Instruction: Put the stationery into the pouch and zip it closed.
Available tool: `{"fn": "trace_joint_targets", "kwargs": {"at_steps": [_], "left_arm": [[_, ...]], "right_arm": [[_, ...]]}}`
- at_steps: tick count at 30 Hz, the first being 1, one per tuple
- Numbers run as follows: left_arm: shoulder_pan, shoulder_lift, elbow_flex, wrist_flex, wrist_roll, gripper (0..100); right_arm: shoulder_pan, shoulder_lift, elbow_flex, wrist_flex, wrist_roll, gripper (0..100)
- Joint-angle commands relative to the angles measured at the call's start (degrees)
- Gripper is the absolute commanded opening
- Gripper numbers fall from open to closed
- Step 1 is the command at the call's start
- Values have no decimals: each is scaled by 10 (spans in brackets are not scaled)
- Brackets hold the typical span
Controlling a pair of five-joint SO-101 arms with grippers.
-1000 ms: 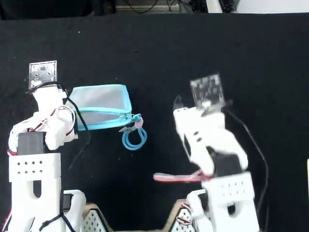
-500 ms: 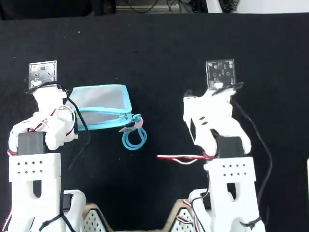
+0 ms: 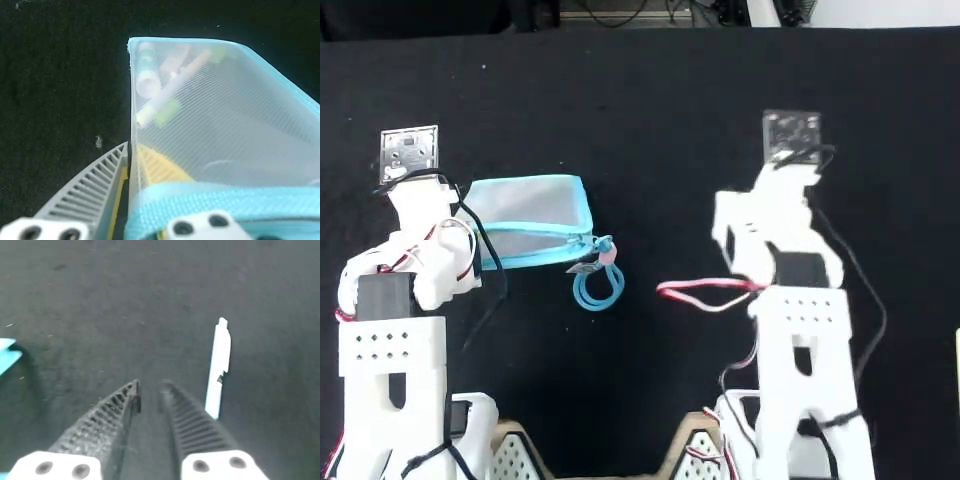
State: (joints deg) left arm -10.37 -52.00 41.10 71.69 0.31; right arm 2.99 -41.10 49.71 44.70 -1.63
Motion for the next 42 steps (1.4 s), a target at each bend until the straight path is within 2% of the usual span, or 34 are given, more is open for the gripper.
{"fn": "trace_joint_targets", "kwargs": {"at_steps": [1, 6, 10, 12, 14, 18, 19, 25, 28, 30, 34, 36, 39, 42], "left_arm": [[-6, 3, 3, -4, 5, 30], [-6, 3, 3, -4, 5, 30], [-6, 3, 3, -4, 5, 30], [-6, 3, 3, -4, 5, 30], [-5, 3, 3, -4, 5, 30], [-5, 3, 3, -4, 5, 30], [-6, 3, 3, -4, 5, 30], [-6, 3, 3, -4, 5, 30], [-5, 3, 3, -4, 5, 30], [-7, 3, 3, -4, 5, 30], [-7, 3, 3, -4, 5, 30], [-7, 3, 3, -4, 5, 30], [-7, 3, 3, -4, 5, 30], [-7, 3, 2, -4, 5, 30]], "right_arm": [[55, 38, -61, -13, -12, 120], [84, 80, -86, -16, -13, 273], [84, 131, -116, -13, -13, 327], [84, 165, -137, -11, -12, 318], [84, 202, -156, -11, -10, 265], [85, 258, -191, -11, -13, 8], [85, 268, -197, -11, -13, 19], [85, 299, -213, -17, -10, 266], [84, 314, -225, -17, -9, 338], [84, 331, -238, -17, -9, 312], [85, 382, -284, -17, -11, 93], [85, 410, -312, -17, -10, 25], [85, 452, -349, -17, -10, 59], [85, 493, -377, -17, -11, 168]]}}
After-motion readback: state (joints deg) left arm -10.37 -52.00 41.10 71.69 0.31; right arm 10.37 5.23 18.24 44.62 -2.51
